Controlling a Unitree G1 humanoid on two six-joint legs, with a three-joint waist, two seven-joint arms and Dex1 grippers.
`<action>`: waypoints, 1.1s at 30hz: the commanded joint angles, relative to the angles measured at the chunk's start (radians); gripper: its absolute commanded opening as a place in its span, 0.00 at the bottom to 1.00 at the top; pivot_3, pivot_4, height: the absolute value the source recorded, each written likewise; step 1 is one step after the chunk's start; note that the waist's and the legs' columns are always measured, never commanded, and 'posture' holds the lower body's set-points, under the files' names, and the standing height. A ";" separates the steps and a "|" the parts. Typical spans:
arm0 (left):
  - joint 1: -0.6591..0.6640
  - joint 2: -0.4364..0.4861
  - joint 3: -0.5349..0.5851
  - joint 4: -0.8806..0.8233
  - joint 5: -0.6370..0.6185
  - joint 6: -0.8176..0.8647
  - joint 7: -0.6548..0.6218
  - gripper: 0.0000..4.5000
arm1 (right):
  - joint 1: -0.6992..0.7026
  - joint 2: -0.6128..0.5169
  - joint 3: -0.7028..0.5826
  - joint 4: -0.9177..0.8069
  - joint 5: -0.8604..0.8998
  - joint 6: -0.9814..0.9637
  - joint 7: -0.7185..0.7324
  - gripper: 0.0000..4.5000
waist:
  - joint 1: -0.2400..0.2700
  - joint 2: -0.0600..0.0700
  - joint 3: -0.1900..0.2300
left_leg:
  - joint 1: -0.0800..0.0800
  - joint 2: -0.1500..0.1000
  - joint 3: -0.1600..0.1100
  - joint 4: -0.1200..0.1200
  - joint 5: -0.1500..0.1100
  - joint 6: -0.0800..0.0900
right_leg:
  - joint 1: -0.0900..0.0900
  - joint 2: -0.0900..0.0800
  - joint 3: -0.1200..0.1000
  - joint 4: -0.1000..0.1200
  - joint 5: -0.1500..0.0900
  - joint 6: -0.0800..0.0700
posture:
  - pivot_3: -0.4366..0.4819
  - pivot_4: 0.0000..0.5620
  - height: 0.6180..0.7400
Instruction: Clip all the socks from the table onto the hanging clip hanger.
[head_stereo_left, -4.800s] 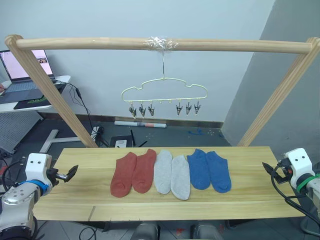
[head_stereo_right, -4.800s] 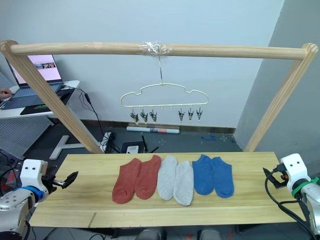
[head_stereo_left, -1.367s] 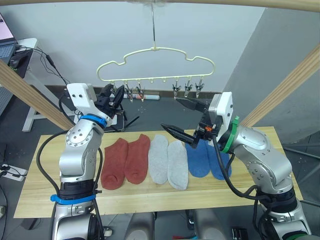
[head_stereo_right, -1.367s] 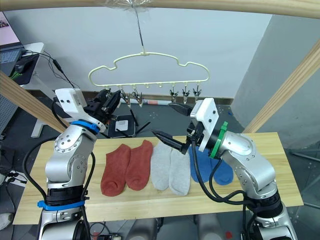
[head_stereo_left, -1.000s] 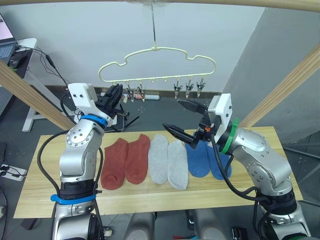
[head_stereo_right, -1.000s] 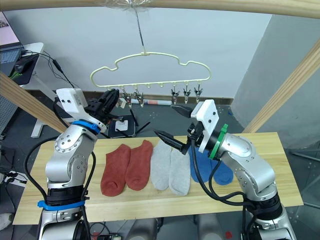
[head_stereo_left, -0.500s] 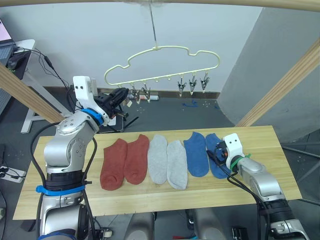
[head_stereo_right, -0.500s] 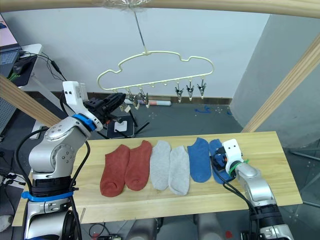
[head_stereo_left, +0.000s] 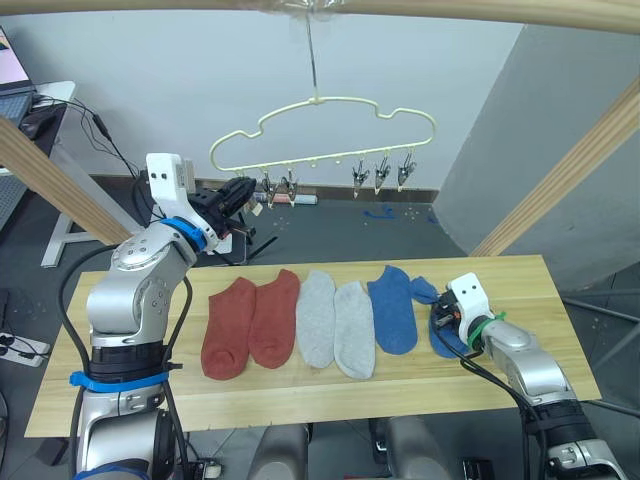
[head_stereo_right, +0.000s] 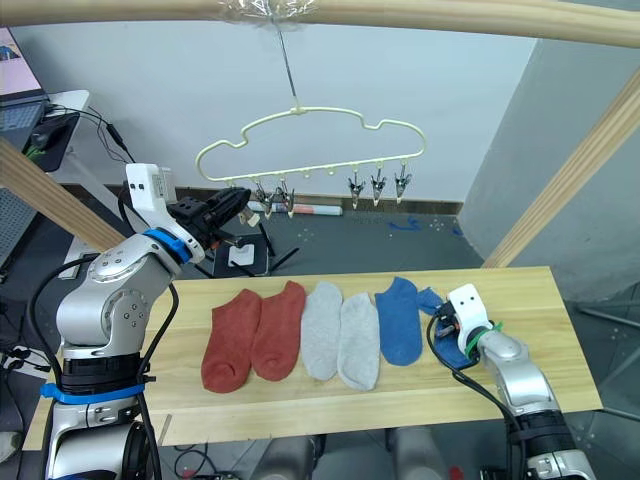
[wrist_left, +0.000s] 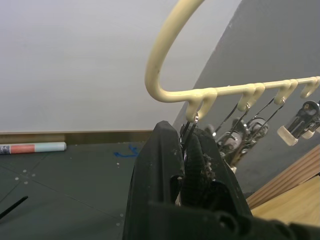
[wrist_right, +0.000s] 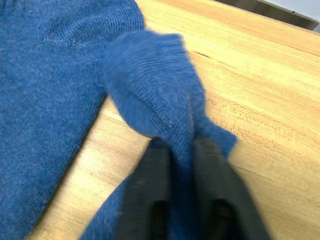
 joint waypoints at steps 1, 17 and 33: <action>0.002 0.008 0.015 -0.027 -0.021 0.024 -0.008 0.00 | 0.048 -0.036 0.005 0.005 -0.031 -0.040 0.026 0.01 | 0.001 0.001 -0.004 | 0.000 0.000 0.000 0.000 0.000 0.000 | 0.000 0.000 0.000 0.000 0.000 0.000 | 0.60 0.40 1.00; -0.040 0.013 0.031 0.010 -0.075 0.092 -0.036 0.00 | -0.035 0.017 0.092 -0.513 0.008 0.081 0.086 0.01 | -0.004 0.004 -0.009 | 0.000 0.001 0.000 0.000 0.001 -0.001 | -0.001 0.001 0.001 0.001 0.001 0.000 | 0.56 0.38 1.00; -0.116 -0.034 0.197 0.032 -0.390 0.437 0.048 0.00 | -0.267 0.304 0.292 -0.278 -0.064 -0.014 0.022 0.01 | -0.005 0.004 -0.011 | -0.001 0.002 0.000 0.002 0.002 -0.003 | -0.002 0.002 -0.001 0.001 0.002 -0.001 | 0.56 0.35 1.00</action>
